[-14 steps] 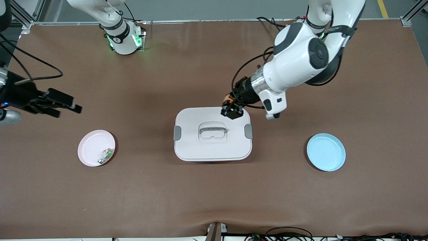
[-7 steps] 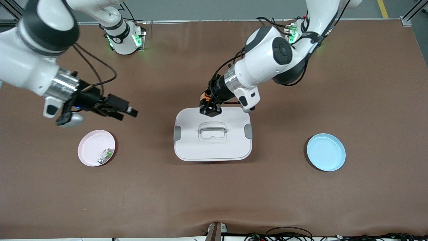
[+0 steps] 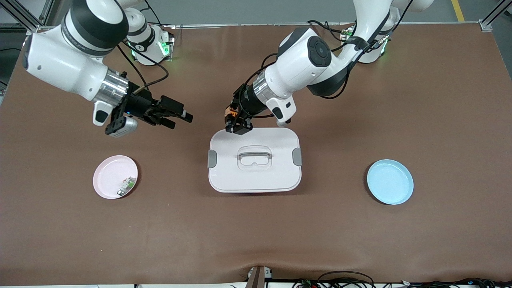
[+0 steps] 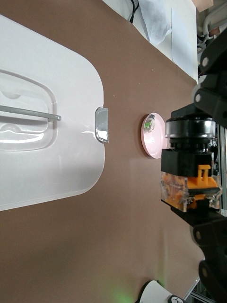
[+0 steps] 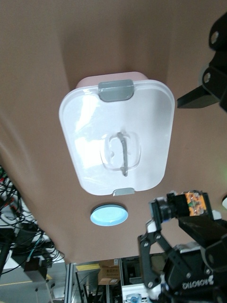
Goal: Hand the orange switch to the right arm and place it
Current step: 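Hold the switch above the box while the right gripper reaches toward it, then close the right gripper on the orange switch beside the left gripper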
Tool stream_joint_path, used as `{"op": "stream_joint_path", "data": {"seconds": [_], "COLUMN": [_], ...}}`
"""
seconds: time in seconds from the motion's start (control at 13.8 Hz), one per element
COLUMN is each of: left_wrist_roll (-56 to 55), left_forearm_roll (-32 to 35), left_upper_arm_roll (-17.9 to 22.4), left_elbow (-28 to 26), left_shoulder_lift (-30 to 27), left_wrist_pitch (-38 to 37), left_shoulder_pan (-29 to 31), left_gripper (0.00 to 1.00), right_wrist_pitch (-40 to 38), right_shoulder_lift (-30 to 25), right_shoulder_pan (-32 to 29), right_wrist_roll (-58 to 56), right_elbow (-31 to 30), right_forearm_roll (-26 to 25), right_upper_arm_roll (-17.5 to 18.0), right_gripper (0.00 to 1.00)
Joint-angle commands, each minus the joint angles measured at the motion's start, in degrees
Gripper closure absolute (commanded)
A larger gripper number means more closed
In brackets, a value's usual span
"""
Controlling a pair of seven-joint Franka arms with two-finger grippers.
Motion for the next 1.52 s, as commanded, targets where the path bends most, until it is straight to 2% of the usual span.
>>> {"op": "stream_joint_path", "data": {"seconds": [0.0,0.51,0.79,1.45], "left_wrist_roll": [-2.3,-2.6,-2.6,-2.6], "left_forearm_roll": [1.5,2.2,2.2,2.6], "left_upper_arm_roll": [0.6,0.8,0.8,0.8], "left_elbow": [2.8,3.5,3.5,3.3], "left_shoulder_lift": [2.0,2.8,2.7,2.8], "left_wrist_pitch": [1.2,1.9,1.9,1.9], "left_shoulder_pan": [-1.7,-2.4,-2.4,-2.4], "left_gripper": [0.61,0.61,0.61,0.61], "right_wrist_pitch": [1.4,2.6,6.2,7.1], "right_shoulder_lift": [-2.0,-1.1,1.7,7.1], "right_shoulder_pan": [3.3,6.9,9.1,11.0], "right_wrist_roll": [-0.7,-0.3,-0.2,5.7], "right_elbow": [-3.4,-3.2,-3.0,3.6], "right_forearm_roll": [1.4,1.5,1.5,1.6], "right_upper_arm_roll": [-0.5,-0.5,-0.5,-0.5], "right_gripper": [0.00,0.00,0.00,0.00]}}
